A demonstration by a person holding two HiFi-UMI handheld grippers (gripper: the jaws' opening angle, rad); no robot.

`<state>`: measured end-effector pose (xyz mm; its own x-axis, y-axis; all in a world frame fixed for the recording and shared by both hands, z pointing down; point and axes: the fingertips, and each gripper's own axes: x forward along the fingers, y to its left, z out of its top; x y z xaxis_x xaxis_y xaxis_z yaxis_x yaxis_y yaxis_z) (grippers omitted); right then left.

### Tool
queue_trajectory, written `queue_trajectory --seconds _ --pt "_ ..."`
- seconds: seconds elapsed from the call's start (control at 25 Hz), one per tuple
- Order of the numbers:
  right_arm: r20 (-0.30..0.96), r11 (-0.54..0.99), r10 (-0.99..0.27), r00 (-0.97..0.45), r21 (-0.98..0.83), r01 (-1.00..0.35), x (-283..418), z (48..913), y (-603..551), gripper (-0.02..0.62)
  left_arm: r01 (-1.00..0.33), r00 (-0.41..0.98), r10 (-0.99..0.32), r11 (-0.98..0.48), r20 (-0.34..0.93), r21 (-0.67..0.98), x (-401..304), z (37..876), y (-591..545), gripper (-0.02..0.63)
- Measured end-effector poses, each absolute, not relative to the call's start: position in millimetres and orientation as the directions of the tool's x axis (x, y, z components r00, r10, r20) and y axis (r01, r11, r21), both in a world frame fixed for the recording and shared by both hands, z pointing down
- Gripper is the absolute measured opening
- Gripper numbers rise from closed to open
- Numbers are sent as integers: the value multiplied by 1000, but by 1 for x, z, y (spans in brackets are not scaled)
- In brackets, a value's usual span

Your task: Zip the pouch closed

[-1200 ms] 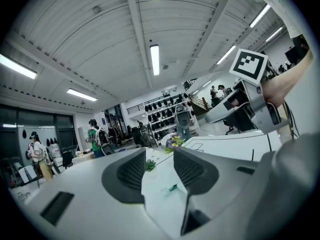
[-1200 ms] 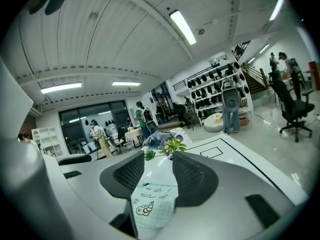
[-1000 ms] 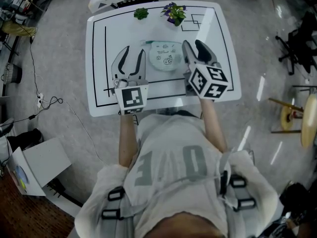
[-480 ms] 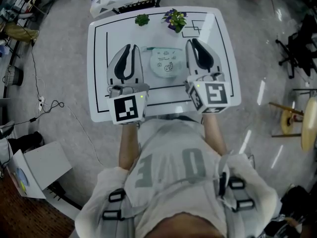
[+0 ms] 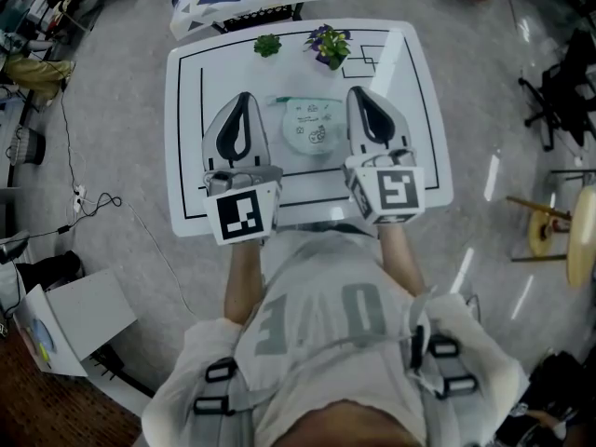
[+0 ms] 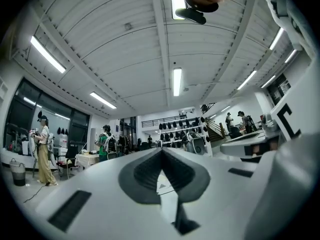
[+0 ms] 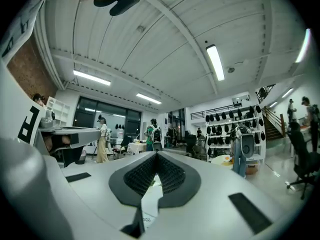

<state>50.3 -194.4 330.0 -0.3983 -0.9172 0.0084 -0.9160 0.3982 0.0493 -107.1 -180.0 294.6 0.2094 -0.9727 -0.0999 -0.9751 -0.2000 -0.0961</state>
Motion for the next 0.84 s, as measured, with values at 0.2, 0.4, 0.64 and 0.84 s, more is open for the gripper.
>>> queue_trajectory --seconds 0.2,0.4,0.64,0.84 --pt "-5 395 -918 -395 41 -918 51 329 -195 8 -977 200 -976 -193 -88 -87 -112 297 -184 6" --pt "2 381 -924 -382 45 -923 55 332 -194 8 -978 202 -976 -196 -77 -74 -112 300 -185 6" --pt "9 370 -929 -370 40 -928 60 335 -194 8 -972 218 -973 -211 -68 -105 -109 303 -185 6" --pt "17 385 -923 -385 76 -920 56 332 -192 8 -973 216 -975 -210 -56 -93 -112 307 -184 6"
